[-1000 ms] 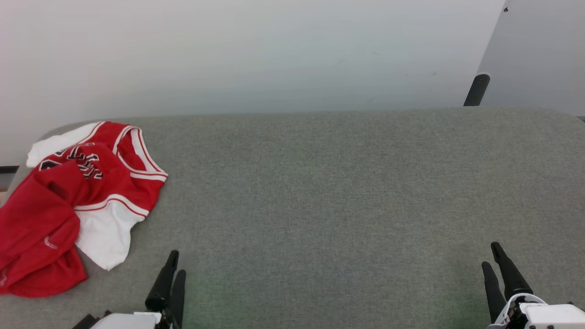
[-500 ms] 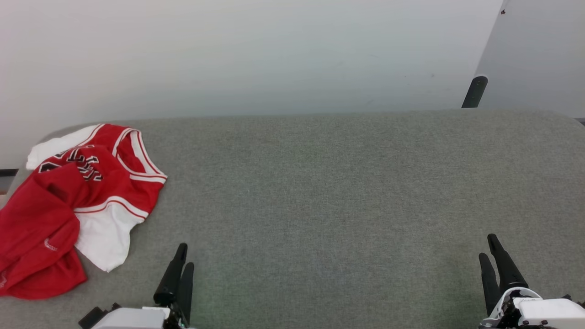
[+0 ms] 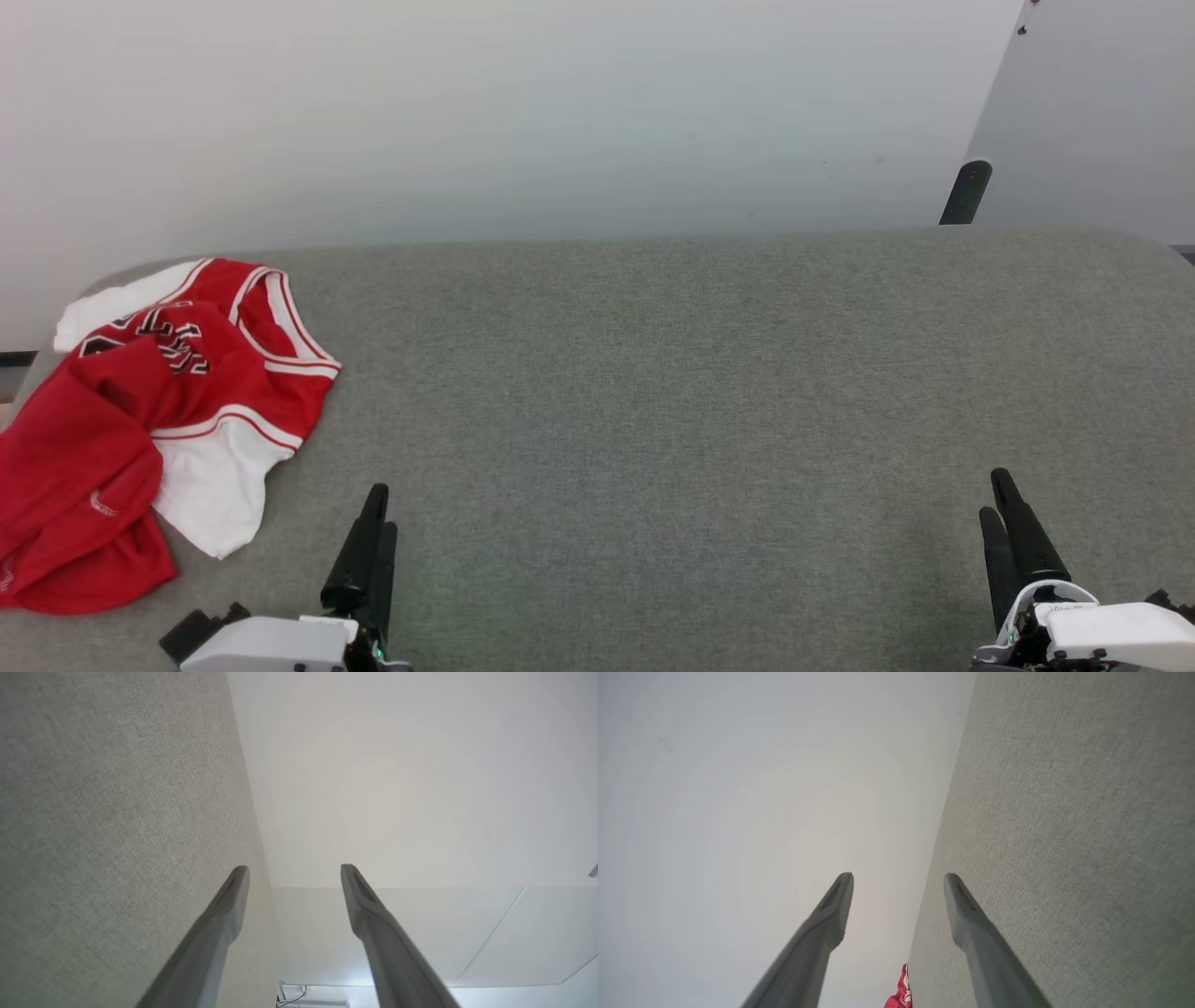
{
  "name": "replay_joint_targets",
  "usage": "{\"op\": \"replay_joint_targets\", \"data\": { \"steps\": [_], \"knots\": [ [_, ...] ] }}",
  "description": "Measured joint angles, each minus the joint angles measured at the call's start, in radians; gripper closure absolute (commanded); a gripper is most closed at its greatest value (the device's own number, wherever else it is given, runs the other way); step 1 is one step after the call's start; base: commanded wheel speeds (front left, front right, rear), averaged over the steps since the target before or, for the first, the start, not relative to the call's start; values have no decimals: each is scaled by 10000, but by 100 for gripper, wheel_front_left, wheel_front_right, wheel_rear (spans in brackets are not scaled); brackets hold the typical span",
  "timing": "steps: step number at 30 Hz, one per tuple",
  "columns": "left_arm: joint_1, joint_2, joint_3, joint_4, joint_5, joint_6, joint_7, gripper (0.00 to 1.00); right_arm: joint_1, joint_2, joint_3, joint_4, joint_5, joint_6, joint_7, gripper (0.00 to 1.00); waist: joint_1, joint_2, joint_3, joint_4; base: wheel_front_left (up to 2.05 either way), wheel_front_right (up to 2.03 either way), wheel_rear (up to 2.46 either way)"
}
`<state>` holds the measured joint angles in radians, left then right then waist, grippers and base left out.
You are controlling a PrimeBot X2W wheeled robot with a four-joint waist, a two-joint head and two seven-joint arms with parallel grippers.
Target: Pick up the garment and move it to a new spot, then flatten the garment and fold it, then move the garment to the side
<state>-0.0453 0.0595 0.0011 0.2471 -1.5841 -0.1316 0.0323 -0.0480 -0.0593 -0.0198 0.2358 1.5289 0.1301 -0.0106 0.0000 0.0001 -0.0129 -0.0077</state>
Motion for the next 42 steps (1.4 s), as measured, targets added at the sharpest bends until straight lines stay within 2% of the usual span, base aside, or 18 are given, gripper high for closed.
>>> {"op": "replay_joint_targets", "data": {
  "steps": [8, 15, 24, 42],
  "knots": [
    [-129, 328, -497, 56, 1026, 59, -518, 0, -11, -151, 257, -38, -800, 0, -353, 0, 0, 0, -53, -11, 0, 0, 0],
    [-282, 617, -965, 232, 2355, 221, -1018, 0, -27, -276, 414, -38, -2063, 0, -650, 0, 0, 0, -101, -17, 0, 0, 0],
    [-430, 865, -1296, 378, 4383, 489, -1396, 0, -91, -353, 493, -36, -4558, 0, -957, 0, 0, 0, -155, -20, 0, 0, 0],
    [-436, 594, -704, -491, 9449, 754, -1879, 0, -129, -180, 111, -173, -9735, 2, -1452, 0, 0, 0, -250, -28, 0, 0, 0]
  ]
}}
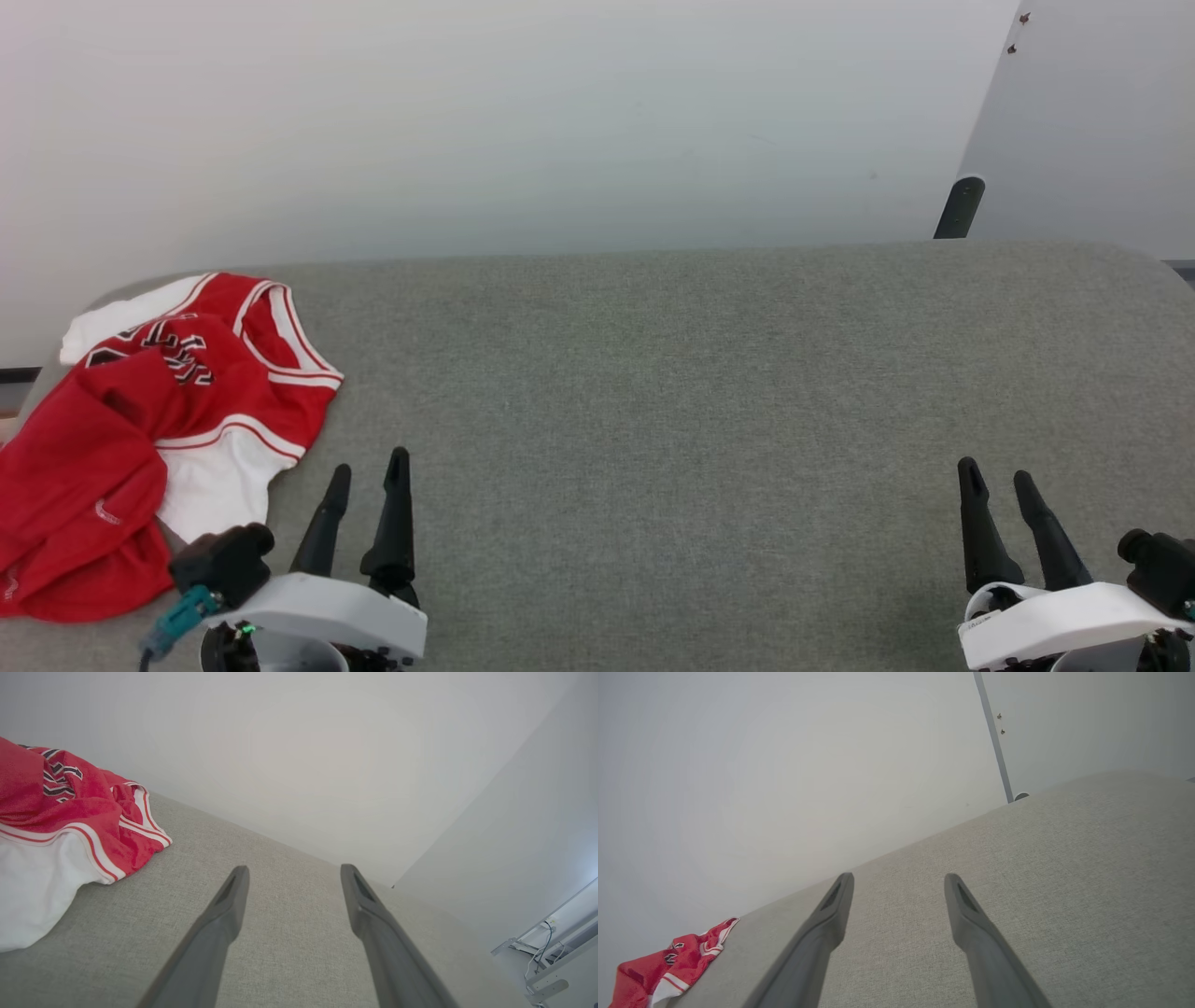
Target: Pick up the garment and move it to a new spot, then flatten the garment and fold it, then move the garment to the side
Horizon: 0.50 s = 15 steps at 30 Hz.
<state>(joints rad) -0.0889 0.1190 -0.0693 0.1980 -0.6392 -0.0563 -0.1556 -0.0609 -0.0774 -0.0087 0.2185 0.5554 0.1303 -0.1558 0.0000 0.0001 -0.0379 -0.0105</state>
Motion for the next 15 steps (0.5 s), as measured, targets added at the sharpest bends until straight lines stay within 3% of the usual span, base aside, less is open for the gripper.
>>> {"op": "replay_joint_targets", "data": {
  "steps": [15],
  "knots": [
    [314, -234, 453, -560, 2656, -155, -349, 0, -102, 155, -305, -102, -2535, 0, -247, 0, 0, 0, -49, -79, 0, 0, 0]
  ]
}}
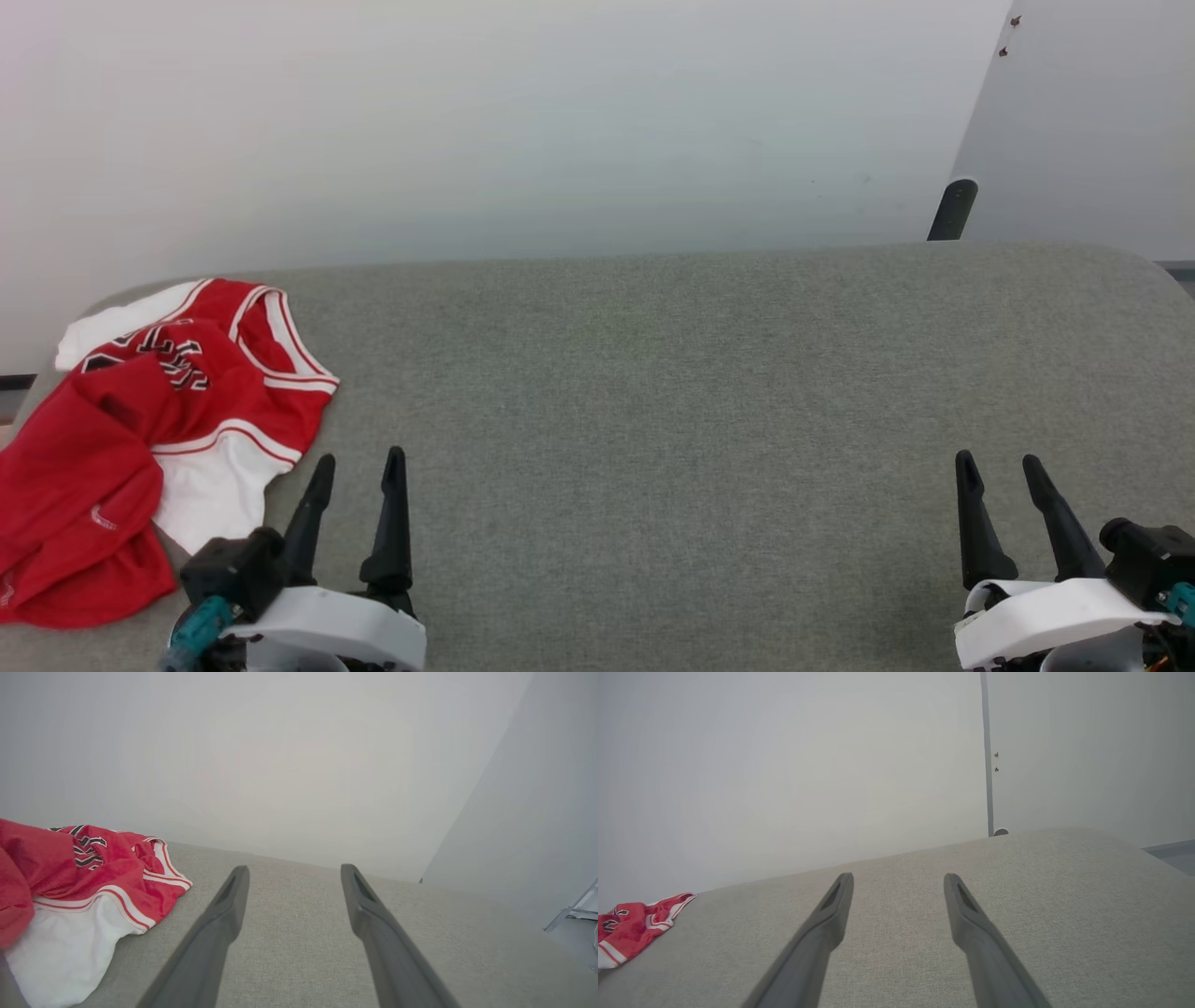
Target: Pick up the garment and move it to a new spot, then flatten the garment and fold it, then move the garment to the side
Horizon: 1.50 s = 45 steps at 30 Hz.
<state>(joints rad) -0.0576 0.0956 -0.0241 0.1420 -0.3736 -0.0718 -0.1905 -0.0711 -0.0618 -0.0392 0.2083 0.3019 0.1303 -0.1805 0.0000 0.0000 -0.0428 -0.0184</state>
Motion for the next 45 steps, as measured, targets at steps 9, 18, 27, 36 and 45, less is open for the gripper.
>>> {"op": "replay_joint_targets", "data": {
  "steps": [9, 18, 27, 36, 45],
  "knots": [
    [62, -27, 58, -138, 1011, -88, -199, 0, -1, 40, -81, -90, -917, 0, -150, 0, 0, 0, -71, -40, 0, 0, 0],
    [179, -40, 205, -224, 1778, -253, -382, 0, 19, 61, -100, -217, -1728, 0, -282, 0, 0, 0, -190, -53, 0, 0, 0],
    [212, -127, 437, -151, 2320, -332, -537, 0, 199, 73, -115, -288, -2376, 0, -395, 0, 0, 0, -354, 53, 0, 0, 0],
    [210, -134, 794, 84, 3183, -151, -698, 0, 265, 75, 155, -284, -2861, 0, -485, 0, 0, 1, -603, 669, 0, 0, 0],
    [281, 8, 1078, 173, 3310, -65, -736, 0, 244, 84, 658, 13, -2698, 2, -533, 0, 0, 0, -820, 1650, 0, 0, 0]
  ]
}}
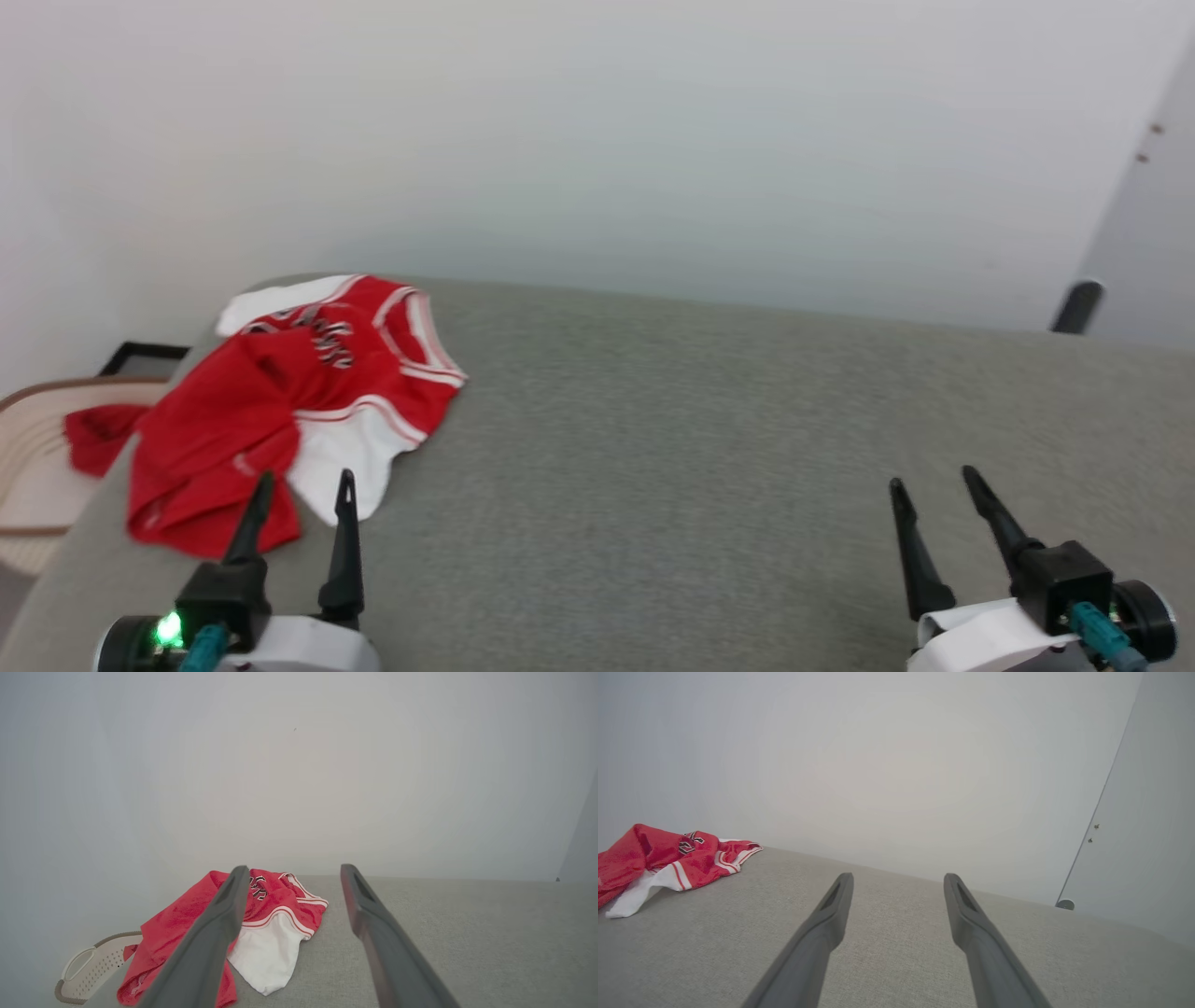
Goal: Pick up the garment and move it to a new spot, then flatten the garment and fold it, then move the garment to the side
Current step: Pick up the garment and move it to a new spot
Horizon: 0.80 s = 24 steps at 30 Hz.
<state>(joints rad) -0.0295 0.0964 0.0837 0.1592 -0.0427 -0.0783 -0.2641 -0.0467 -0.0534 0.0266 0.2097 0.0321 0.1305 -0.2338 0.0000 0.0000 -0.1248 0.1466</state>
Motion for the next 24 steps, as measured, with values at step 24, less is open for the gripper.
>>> {"op": "replay_joint_targets", "data": {
  "steps": [24],
  "knots": [
    [-1036, 594, 545, 1241, -627, -190, 109, 0, -658, 15, 997, 757, 201, 0, -186, 0, 0, 0, -15, 1804, 0, 0, 0]
  ]
}}
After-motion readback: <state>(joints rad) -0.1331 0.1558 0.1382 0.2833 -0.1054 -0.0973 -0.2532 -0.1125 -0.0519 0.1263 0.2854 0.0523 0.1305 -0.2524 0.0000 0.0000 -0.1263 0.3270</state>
